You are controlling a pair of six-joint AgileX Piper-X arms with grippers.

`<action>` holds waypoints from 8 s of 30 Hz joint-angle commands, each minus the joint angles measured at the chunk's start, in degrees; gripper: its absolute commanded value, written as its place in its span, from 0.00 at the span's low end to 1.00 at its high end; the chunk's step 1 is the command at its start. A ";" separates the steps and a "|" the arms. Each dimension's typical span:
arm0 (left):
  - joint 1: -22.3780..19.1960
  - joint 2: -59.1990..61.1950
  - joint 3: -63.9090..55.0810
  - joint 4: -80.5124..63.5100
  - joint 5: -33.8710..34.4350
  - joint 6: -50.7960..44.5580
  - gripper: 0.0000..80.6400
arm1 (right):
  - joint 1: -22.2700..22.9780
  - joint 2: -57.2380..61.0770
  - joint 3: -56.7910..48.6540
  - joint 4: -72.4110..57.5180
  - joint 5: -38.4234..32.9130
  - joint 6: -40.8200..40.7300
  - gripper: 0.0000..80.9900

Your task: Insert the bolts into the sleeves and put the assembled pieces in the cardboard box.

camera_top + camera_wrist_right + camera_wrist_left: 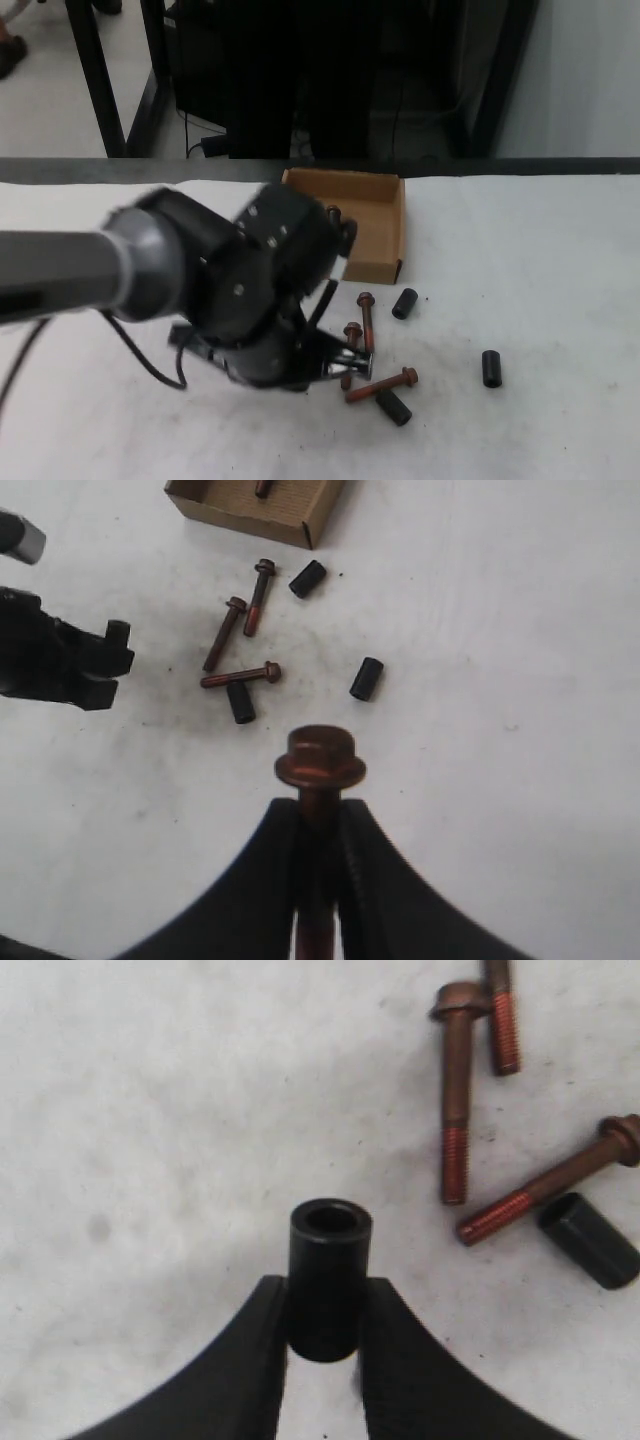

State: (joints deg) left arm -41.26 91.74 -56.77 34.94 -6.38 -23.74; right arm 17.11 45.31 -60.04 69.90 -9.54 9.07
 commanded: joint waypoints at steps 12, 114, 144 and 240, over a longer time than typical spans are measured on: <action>1.49 -26.61 12.16 -3.51 16.04 16.50 0.01 | 1.60 7.84 -0.13 -20.08 -13.72 7.10 0.00; 18.40 -38.05 18.42 -20.26 60.50 12.99 0.01 | 26.73 25.21 -0.13 -60.29 -13.94 30.86 0.00; 18.40 -38.05 18.42 -21.94 62.93 9.97 0.01 | 26.73 25.21 -0.13 -54.37 -14.68 24.80 0.00; 19.37 0.84 2.59 -40.39 43.07 10.01 0.01 | 11.39 15.46 -0.13 -11.15 -5.08 -5.74 0.49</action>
State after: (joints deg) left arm -22.03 94.09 -54.71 -3.96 36.82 -13.61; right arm 29.30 61.16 -59.91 57.19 -16.81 6.34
